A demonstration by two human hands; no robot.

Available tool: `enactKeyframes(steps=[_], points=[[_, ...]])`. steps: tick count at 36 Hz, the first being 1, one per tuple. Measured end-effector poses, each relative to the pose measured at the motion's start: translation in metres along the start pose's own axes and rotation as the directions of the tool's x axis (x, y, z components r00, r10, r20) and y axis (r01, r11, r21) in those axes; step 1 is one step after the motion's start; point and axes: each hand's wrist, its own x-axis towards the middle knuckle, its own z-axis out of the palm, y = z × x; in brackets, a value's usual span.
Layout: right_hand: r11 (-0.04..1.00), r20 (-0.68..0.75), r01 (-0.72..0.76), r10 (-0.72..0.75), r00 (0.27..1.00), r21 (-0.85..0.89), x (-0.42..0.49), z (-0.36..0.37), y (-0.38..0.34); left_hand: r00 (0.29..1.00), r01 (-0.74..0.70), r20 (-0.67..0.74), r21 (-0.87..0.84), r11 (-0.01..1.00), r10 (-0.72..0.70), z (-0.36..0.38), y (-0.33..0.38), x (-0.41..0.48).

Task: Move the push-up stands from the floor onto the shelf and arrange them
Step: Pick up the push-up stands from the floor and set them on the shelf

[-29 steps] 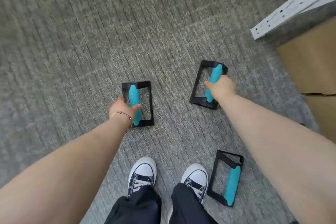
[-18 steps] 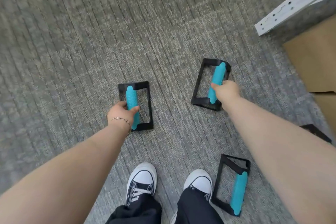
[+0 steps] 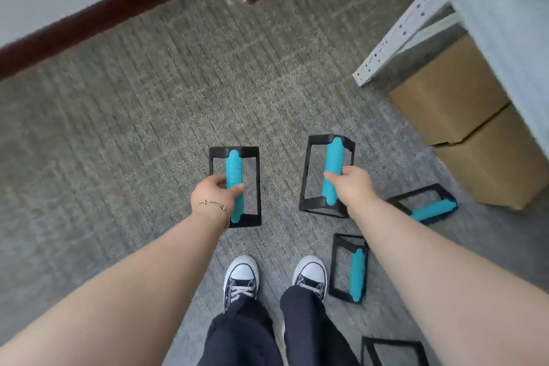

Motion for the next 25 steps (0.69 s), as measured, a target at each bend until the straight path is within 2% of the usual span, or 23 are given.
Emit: enactKeyframes(steps=[8, 15, 21, 25], points=[[0.992, -0.063, -0.022, 0.03, 0.998, 0.123, -0.157, -0.103, -0.046, 0.993, -0.112, 0.044, 0.035, 0.993, 0.11, -0.085, 0.095, -0.139], [0.973, -0.158, 0.025, 0.012, 0.987, 0.229, -0.276, -0.188, -0.09, 0.973, -0.222, 0.065, 0.019, 0.975, 0.221, -0.157, 0.174, -0.253], [0.942, -0.239, 0.098, -0.02, 0.971, 0.321, -0.359, -0.253, -0.116, 0.931, -0.364, 0.07, 0.068, 0.929, 0.359, -0.202, 0.235, -0.341], [0.892, -0.311, 0.145, -0.004, 0.95, 0.429, -0.401, -0.299, -0.13, 0.887, -0.454, 0.122, 0.066, 0.888, 0.445, -0.226, 0.275, -0.393]])
